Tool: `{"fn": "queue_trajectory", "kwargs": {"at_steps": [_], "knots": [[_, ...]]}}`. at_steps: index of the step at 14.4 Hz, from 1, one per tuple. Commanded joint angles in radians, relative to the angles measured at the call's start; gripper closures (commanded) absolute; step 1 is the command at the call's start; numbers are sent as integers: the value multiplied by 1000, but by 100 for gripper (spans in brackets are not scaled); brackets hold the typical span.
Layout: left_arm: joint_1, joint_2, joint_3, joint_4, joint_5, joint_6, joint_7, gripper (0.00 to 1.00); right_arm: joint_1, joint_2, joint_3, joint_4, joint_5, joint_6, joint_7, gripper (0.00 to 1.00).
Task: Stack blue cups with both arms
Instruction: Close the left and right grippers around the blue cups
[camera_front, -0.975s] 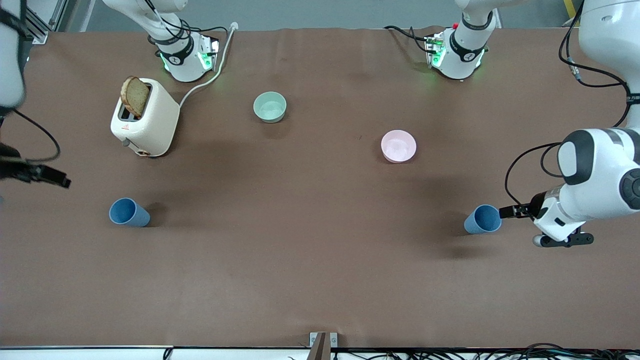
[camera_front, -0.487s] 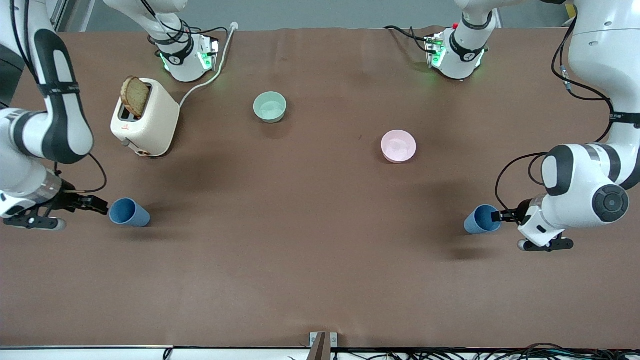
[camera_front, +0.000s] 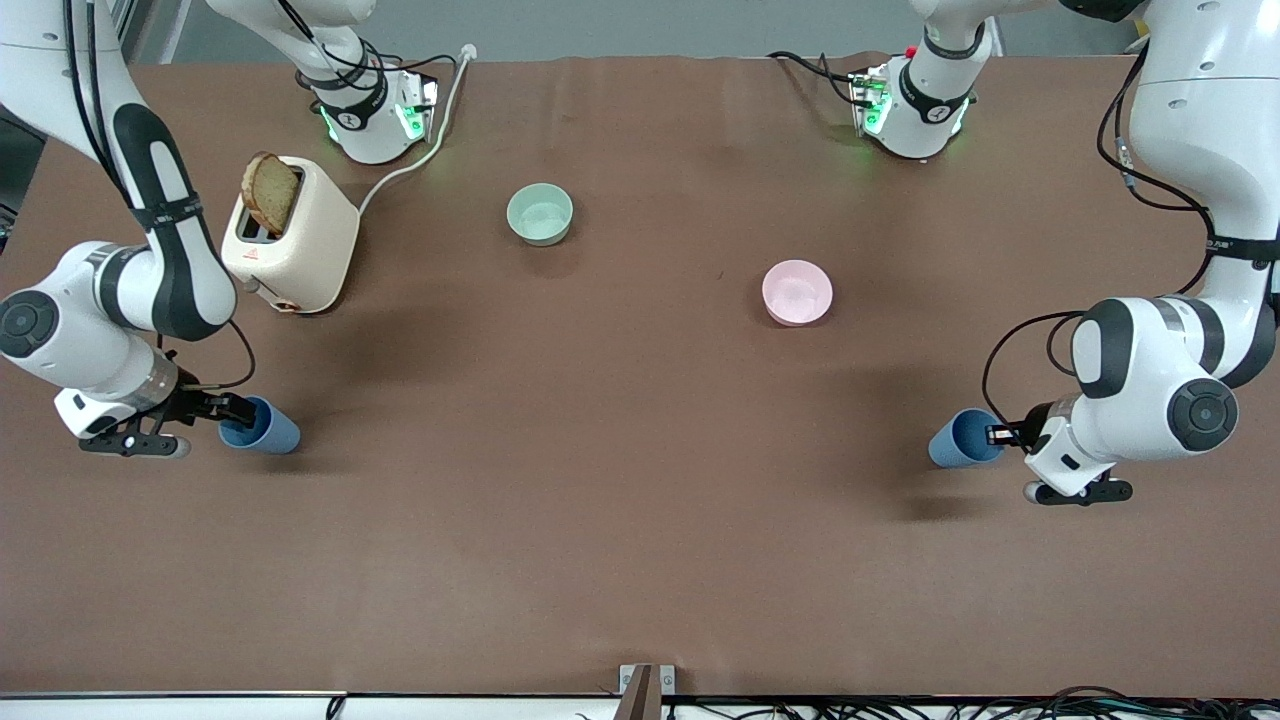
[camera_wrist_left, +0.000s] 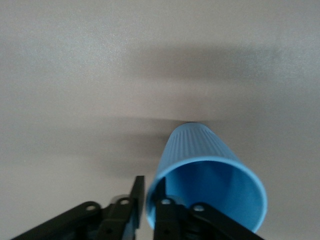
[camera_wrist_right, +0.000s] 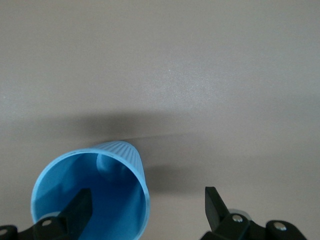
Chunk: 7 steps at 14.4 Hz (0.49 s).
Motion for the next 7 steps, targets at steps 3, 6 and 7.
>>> {"fn": "queue_trajectory", "kwargs": {"at_steps": [3, 6, 7], "knots": [[2, -52, -10, 12, 22, -31, -15, 100, -5, 13, 7, -8, 3, 21, -9, 31], [-3, -135, -80, 28, 13, -101, -35, 100, -5, 25, 8, -6, 7, 24, -4, 43], [-4, -139, -132, 50, 13, -126, -76, 100, -4, 25, 10, -6, 7, 24, -1, 47]]}}
